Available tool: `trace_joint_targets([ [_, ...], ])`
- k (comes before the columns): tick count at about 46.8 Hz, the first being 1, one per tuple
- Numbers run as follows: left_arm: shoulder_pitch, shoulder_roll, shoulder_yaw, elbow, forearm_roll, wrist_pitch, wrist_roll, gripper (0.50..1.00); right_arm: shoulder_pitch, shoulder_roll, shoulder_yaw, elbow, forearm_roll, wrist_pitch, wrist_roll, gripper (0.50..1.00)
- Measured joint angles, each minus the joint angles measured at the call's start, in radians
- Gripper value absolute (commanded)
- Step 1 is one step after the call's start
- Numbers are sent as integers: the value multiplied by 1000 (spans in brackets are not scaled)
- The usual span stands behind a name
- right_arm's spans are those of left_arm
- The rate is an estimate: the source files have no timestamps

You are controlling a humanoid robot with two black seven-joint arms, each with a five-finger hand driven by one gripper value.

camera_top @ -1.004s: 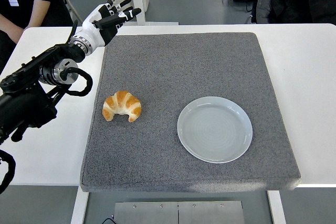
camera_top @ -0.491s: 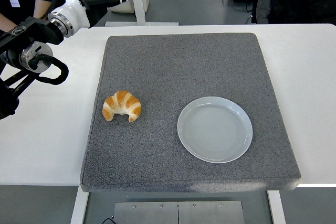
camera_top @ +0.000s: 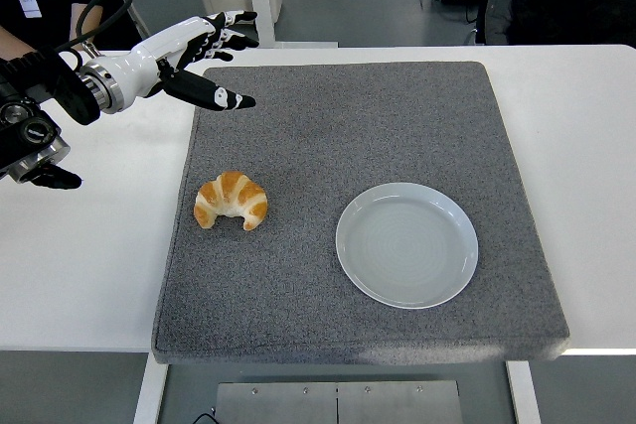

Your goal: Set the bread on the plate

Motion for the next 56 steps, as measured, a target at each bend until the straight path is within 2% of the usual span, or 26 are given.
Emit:
trace_joint_targets([
  [14, -12, 90, 49, -90, 253, -88, -4, 901, 2, 0, 0, 0, 0, 0, 0, 1000],
  [21, -3, 119, 100, -109, 340, -93, -15, 901, 2, 0, 0, 0, 0, 0, 0, 1000],
  [31, 3, 143, 169, -135, 350, -92, -23, 899, 2, 0, 0, 0, 0, 0, 0, 1000],
  [42, 30, 127, 175, -137, 350, -79, -23, 899, 2, 0, 1, 0, 0, 0, 0, 1000],
  [50, 77, 106, 175, -134, 353, -38, -23, 899, 2, 0, 1, 0, 0, 0, -1, 1000],
  [56, 102, 95, 177, -131, 415, 11, -68, 898, 1, 0, 1, 0, 0, 0, 0, 1000],
])
